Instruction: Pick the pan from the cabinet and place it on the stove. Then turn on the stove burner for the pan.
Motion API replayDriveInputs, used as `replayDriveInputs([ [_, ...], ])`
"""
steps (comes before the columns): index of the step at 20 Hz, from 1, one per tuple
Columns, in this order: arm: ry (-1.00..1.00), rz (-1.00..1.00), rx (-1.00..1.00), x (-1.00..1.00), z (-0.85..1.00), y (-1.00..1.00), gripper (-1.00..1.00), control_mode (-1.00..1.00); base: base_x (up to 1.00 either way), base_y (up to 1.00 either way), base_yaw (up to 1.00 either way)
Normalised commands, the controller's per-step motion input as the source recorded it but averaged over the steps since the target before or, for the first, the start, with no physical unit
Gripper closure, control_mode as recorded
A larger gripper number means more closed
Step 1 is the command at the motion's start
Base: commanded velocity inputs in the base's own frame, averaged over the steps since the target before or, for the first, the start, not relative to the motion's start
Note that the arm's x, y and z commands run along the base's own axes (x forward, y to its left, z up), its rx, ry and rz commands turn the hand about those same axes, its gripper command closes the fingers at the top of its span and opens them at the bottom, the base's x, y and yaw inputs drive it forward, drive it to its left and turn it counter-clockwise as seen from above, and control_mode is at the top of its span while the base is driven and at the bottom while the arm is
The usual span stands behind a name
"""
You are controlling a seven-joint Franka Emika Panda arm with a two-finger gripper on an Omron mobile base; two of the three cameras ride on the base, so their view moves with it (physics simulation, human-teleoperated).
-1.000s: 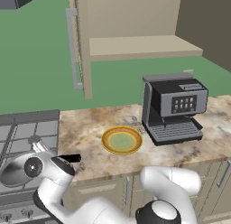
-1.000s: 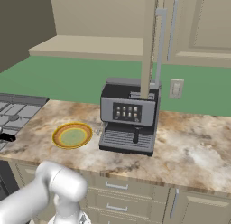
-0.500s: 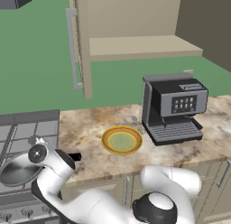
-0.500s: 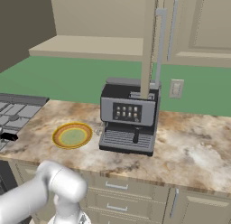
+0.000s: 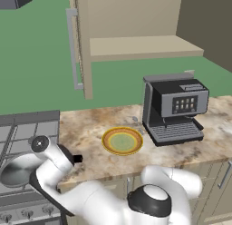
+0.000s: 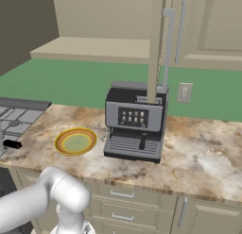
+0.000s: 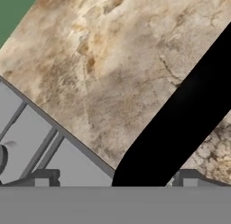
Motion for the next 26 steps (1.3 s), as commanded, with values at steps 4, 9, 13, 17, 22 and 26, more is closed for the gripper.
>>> replayDriveInputs([
  [4, 0.19, -0.06, 0.0, 0.02, 0.0, 0.04, -1.0, -1.0, 0.0, 0.0, 0.0],
  [9, 0.16, -0.08, 0.0, 0.0, -0.02, 0.01, -1.0, -1.0, 0.0, 0.0, 0.0],
  [13, 0.05, -0.08, 0.0, 0.0, 0.0, 0.0, -1.0, -1.0, 0.0, 0.0, 0.0],
  [17, 0.0, -0.1, 0.0, -0.11, 0.06, 0.0, -1.0, -1.0, 0.0, 0.0, 0.0],
  [22, 0.0, -0.07, 0.0, -0.09, 0.07, 0.0, -1.0, -1.0, 0.0, 0.0, 0.0],
  [26, -0.02, -0.02, 0.0, -0.53, 0.23, 0.0, -1.0, -1.0, 0.0, 0.0, 0.0],
])
